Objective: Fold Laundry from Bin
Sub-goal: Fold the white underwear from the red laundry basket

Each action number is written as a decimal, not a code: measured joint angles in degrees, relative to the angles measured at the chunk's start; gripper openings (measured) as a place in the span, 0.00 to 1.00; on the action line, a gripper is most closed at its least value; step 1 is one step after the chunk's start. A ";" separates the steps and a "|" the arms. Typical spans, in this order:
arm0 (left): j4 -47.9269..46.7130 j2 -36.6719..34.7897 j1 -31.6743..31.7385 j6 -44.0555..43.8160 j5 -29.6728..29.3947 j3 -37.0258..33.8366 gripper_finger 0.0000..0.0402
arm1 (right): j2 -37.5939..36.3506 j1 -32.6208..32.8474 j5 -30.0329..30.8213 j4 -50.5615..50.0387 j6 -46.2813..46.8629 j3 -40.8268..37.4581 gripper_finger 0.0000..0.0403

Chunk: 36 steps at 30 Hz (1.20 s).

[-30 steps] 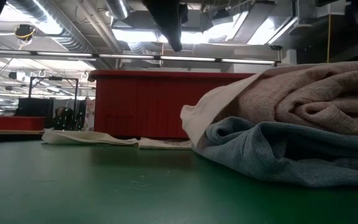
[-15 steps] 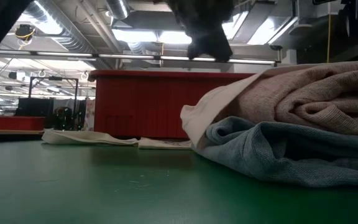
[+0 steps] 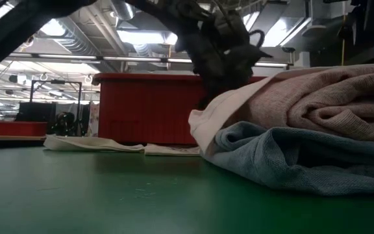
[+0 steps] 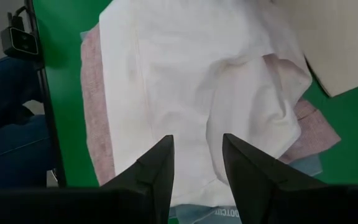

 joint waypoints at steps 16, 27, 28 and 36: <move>8.91 4.22 -0.66 -5.75 5.60 0.04 0.17 | 0.02 0.00 1.07 0.00 -0.02 0.00 0.34; 15.28 3.92 -0.42 -5.79 7.97 0.04 0.01 | 0.02 0.00 1.11 0.02 0.00 -0.01 0.34; 15.32 3.92 -0.42 -5.79 8.51 0.04 0.01 | 0.02 0.00 1.11 0.02 0.00 -0.01 0.34; 20.41 3.36 -0.35 -5.74 12.00 0.04 0.00 | 0.02 0.00 3.67 0.00 0.13 -0.01 0.34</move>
